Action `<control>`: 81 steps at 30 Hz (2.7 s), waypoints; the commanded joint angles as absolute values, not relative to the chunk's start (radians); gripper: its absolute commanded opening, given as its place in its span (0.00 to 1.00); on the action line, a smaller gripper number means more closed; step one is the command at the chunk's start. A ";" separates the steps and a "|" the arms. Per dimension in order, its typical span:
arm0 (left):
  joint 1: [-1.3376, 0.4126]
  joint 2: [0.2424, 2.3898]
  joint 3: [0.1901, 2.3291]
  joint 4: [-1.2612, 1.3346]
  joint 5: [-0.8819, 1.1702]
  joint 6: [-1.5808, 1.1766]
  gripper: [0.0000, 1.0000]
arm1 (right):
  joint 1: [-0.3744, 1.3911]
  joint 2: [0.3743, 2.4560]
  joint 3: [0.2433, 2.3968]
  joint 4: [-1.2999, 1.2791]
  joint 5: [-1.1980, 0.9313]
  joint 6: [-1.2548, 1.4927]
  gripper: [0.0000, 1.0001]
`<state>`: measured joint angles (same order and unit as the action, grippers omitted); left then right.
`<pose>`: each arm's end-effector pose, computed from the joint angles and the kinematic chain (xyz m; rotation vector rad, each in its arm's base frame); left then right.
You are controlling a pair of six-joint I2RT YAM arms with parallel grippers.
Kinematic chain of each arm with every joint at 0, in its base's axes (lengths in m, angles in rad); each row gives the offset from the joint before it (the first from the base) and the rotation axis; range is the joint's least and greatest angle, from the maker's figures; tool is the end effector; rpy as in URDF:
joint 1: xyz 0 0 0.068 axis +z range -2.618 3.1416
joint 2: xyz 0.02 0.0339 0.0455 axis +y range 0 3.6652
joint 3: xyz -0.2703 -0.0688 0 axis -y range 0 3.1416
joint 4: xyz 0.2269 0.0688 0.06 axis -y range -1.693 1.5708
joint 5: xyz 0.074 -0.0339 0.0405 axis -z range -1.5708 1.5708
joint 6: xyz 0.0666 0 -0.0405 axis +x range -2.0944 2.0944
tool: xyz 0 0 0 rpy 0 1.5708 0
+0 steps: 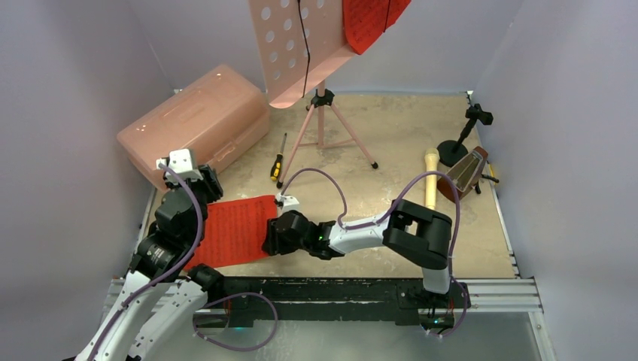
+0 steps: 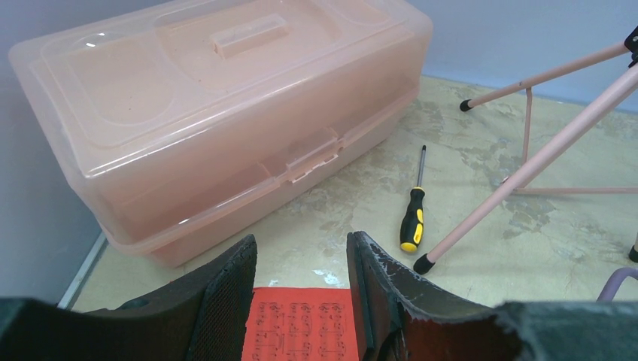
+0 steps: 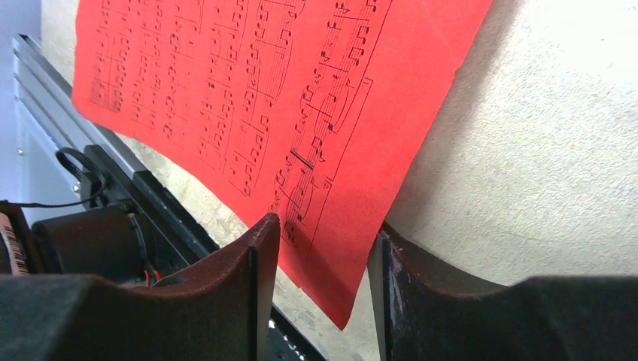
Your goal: Pack up the instrument practice props
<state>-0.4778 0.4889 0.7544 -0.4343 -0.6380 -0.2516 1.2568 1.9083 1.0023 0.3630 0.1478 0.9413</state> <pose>0.1162 -0.0155 0.3365 -0.2697 1.6847 0.0124 0.1380 0.3931 0.1547 -0.2697 2.3149 1.0925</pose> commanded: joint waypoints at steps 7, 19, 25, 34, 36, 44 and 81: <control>-0.467 0.480 0.752 -0.403 -0.644 -0.258 0.47 | 1.280 1.934 1.142 0.211 0.095 0.752 0.54; -0.466 0.474 0.750 -0.402 -0.646 -0.252 0.47 | 1.312 1.930 1.183 0.151 -0.023 0.616 0.62; -0.463 0.476 0.749 -0.402 -0.647 -0.249 0.47 | 1.311 1.874 1.182 0.059 0.017 0.564 0.68; -0.464 0.505 0.750 -0.392 -0.622 -0.236 0.48 | 1.265 1.696 1.145 -0.019 0.372 0.380 0.87; -0.463 0.515 0.750 -0.390 -0.616 -0.231 0.48 | 1.214 1.655 1.130 -0.005 0.389 0.323 0.88; -0.460 0.546 0.751 -0.374 -0.580 -0.218 0.56 | 0.916 1.434 1.039 0.146 0.331 0.169 0.90; -0.447 0.643 0.743 -0.289 -0.425 -0.150 0.72 | 0.417 1.796 1.231 1.193 -0.413 0.107 0.87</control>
<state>-0.4580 0.6411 0.7441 -0.3336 -0.4419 -0.1635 0.4168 1.7721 1.1473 1.1065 -0.3714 0.0978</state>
